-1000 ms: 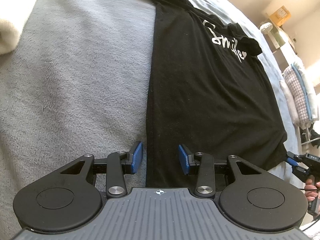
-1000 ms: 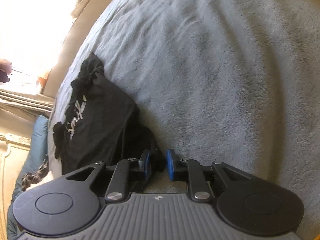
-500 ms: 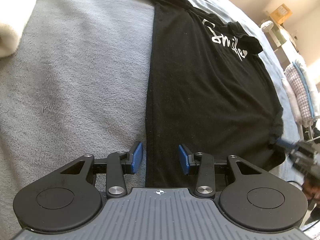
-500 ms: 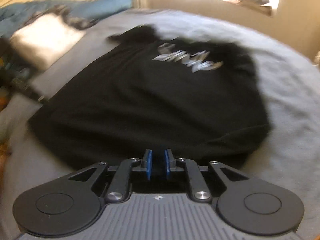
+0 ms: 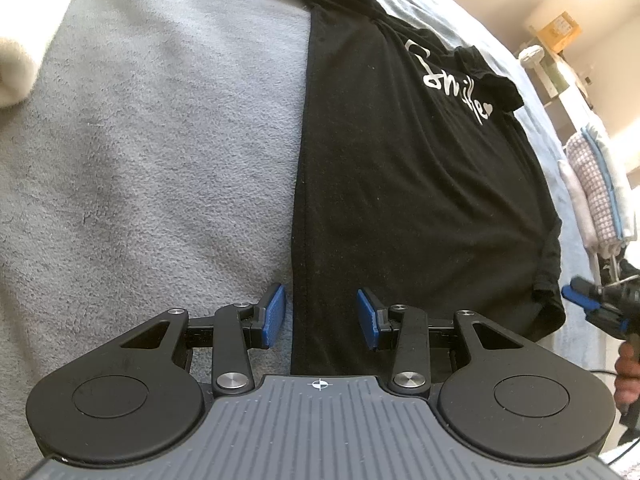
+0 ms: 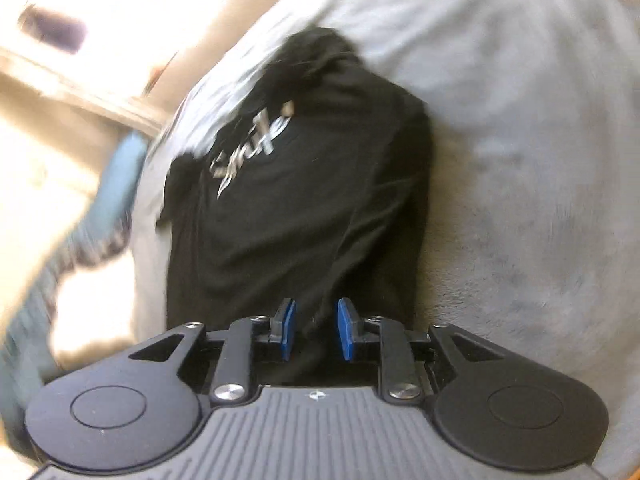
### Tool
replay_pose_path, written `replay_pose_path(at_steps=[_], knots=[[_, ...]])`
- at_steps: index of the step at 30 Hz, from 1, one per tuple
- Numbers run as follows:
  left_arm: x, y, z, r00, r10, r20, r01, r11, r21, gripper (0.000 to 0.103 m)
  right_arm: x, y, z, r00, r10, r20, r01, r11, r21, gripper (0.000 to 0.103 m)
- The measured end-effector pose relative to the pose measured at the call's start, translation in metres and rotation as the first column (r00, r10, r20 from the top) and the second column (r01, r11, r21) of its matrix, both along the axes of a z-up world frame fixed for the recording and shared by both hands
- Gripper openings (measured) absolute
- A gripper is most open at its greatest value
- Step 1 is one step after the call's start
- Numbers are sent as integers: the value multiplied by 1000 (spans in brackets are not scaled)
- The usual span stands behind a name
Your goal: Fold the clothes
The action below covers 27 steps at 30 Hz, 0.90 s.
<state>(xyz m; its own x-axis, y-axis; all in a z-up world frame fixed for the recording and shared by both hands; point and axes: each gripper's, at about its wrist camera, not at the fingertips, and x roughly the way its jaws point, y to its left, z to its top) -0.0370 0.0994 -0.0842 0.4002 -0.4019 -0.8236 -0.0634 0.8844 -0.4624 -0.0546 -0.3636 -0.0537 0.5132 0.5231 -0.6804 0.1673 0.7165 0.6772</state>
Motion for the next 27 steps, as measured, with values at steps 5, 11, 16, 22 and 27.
replay_pose_path(at_steps=[5,11,16,22,27], knots=[[0,-1,0,1000,-1,0,1,1000,4,39,11,-6,-23,991,-76,-113,87,992,91,29],[0,-2,0,1000,0,1,0,1000,5,39,12,-2,-31,987,-111,-117,119,991,62,30],[-1,-1,0,1000,-4,2,4,1000,3,40,10,-8,-21,992,-121,-34,122,992,31,1],[0,0,0,1000,-6,-4,6,1000,-2,39,-16,-51,24,989,-132,64,141,976,-168,1],[0,0,1,1000,-14,-3,14,1000,2,39,-27,-92,13,986,-155,-54,127,931,-341,1]])
